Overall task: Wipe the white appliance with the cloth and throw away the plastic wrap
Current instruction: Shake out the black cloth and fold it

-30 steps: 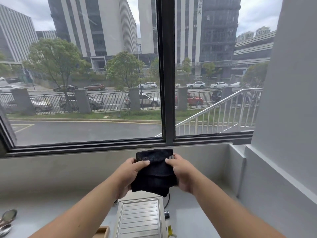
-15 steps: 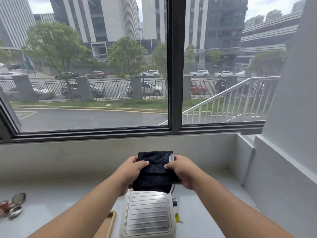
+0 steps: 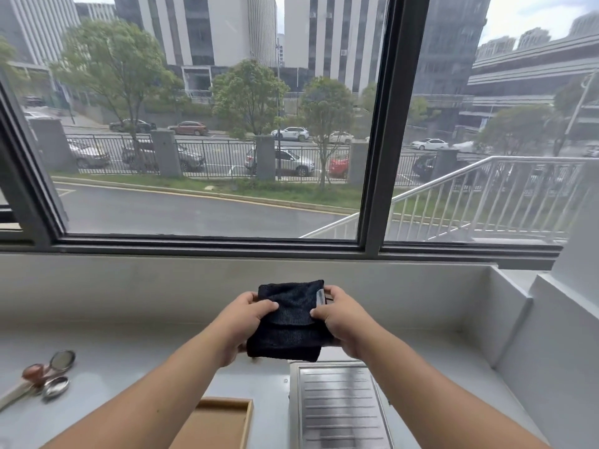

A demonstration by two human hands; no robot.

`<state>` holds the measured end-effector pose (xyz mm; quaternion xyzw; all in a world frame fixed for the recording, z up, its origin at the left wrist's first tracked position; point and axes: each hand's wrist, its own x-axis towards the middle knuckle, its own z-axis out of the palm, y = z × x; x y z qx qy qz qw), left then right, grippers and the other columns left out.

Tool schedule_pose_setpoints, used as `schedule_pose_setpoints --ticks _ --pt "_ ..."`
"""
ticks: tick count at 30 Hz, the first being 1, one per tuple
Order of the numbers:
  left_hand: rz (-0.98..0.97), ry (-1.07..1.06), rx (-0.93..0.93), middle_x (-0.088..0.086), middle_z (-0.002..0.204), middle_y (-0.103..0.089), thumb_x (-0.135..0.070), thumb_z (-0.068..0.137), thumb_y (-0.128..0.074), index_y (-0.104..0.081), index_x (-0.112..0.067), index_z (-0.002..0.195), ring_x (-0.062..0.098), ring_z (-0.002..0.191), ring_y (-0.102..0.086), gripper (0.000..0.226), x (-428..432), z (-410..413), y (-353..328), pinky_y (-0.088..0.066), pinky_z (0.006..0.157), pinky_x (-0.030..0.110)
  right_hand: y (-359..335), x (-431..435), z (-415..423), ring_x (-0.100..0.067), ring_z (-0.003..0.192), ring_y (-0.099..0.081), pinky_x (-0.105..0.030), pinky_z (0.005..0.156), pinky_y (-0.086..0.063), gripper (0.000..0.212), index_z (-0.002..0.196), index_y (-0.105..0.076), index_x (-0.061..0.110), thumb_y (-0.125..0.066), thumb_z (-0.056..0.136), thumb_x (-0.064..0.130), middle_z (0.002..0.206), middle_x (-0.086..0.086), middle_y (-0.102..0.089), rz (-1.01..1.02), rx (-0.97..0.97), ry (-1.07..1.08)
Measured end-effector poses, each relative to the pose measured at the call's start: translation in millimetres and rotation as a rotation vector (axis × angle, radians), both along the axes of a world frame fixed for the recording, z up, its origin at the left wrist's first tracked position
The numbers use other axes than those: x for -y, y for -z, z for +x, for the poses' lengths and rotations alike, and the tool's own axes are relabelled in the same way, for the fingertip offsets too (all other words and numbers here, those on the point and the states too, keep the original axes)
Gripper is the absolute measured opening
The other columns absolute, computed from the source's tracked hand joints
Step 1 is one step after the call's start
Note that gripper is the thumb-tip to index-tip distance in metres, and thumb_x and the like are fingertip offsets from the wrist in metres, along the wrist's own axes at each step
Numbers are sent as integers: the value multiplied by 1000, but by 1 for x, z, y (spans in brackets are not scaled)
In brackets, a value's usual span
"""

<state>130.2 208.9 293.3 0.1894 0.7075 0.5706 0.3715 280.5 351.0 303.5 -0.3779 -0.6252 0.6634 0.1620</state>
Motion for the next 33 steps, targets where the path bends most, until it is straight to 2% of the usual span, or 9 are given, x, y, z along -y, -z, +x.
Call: schedule_pose_setpoints --ticks 8,12,16,21,25,29,33 --pt "-12 -87 28 6 104 -81 -27 96 -71 -65 -21 114 23 84 -81 21 48 -67 24 -63 63 34 21 42 -78 -31 101 -72 -55 80 -65 47 130 -53 27 -60 92 1 116 -9 -68 18 87 -36" --pt "-45 -119 8 4 107 -80 -25 96 -71 -66 -21 113 21 84 -80 18 75 -95 41 -61 58 31 34 65 -111 -32 100 -72 -54 70 -66 48 135 -50 23 -57 93 0 119 -12 -67 -31 115 -73" --pt "-86 -144 1 5 108 -78 -23 96 -72 -67 -21 112 25 94 -78 18 98 -120 62 -64 69 34 52 86 -139 -33 103 -71 -58 67 -65 51 137 -50 21 -55 92 -2 125 -12 -65 -41 165 -97" --pt "-145 -149 -12 6 109 -77 -22 95 -72 -66 -23 109 25 95 -76 15 123 -145 97 -61 74 34 80 112 -167 -31 102 -71 -48 58 -64 46 133 -52 21 -52 92 0 123 -7 -66 -88 236 -109" --pt "-232 -139 8 6 109 -77 -26 91 -73 -66 -26 112 27 96 -76 22 143 -160 133 -64 85 43 112 133 -184 -32 98 -72 -50 60 -65 42 127 -54 21 -50 91 1 118 -9 -67 -98 312 -112" --pt "-316 -103 28 3 105 -78 -30 88 -73 -67 -28 111 22 92 -77 24 160 -169 168 -65 81 40 150 151 -191 -31 90 -73 -43 51 -62 44 125 -51 27 -48 90 -1 112 -11 -66 -157 367 -87" --pt "-404 -55 38 3 105 -77 -31 88 -74 -66 -27 106 24 94 -76 20 170 -173 202 -63 88 45 191 162 -191 -28 88 -74 -43 52 -62 48 126 -51 28 -46 88 -2 109 -10 -70 -188 409 -83"
